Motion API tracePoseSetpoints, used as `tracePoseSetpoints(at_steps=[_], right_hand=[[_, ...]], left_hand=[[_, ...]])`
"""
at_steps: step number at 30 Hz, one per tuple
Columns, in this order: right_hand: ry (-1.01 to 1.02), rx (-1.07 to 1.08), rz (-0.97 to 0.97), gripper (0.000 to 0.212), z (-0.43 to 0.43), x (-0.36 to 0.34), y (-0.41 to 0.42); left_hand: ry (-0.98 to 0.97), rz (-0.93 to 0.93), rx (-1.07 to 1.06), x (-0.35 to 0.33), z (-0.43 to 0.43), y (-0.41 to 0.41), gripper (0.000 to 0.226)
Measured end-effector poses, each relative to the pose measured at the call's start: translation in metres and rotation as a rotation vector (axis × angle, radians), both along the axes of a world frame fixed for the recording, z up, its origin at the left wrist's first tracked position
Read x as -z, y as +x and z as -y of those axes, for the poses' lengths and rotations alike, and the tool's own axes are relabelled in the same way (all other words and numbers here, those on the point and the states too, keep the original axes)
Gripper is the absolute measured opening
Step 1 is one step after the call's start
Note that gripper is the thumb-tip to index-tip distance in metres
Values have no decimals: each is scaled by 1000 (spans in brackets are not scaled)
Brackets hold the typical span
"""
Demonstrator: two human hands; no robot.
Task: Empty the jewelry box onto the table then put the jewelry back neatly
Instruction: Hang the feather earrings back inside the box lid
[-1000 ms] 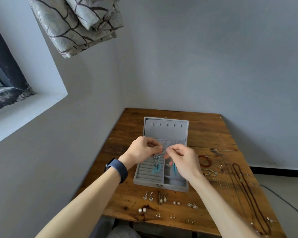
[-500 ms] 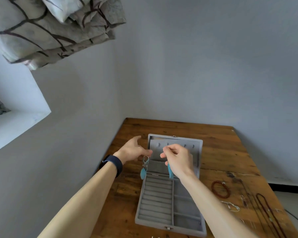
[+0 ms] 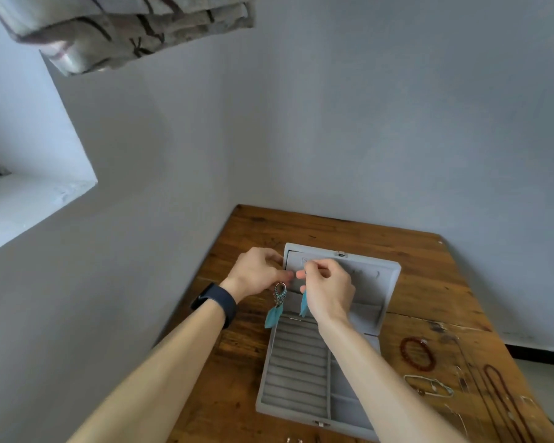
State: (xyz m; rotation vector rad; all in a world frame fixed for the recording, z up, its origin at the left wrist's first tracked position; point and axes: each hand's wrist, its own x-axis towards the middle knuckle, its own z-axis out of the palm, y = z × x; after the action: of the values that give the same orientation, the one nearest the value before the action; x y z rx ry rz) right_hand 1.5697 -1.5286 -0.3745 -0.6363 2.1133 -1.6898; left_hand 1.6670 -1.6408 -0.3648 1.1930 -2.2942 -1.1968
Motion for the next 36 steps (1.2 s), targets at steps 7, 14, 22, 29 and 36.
tracePoseSetpoints(at_steps=[7, 14, 22, 29, 36], right_hand=[[-39, 83, 75, 8, 3, 2, 14], [52, -52, 62, 6, -8, 2, 8], [104, -202, 42, 14, -41, 33, -12], [141, -211, -768, 5, -59, 36, -42], [174, -157, -1157, 9, -59, 48, -56]], left_hand=[[-147, -27, -36, 9, -12, 5, 35], [-134, -47, -63, 14, -13, 7, 38], [-101, -91, -73, 19, -14, 9, 34], [-107, -102, -66, 18, -15, 12, 34], [-100, -111, -30, 19, -13, 15, 35]])
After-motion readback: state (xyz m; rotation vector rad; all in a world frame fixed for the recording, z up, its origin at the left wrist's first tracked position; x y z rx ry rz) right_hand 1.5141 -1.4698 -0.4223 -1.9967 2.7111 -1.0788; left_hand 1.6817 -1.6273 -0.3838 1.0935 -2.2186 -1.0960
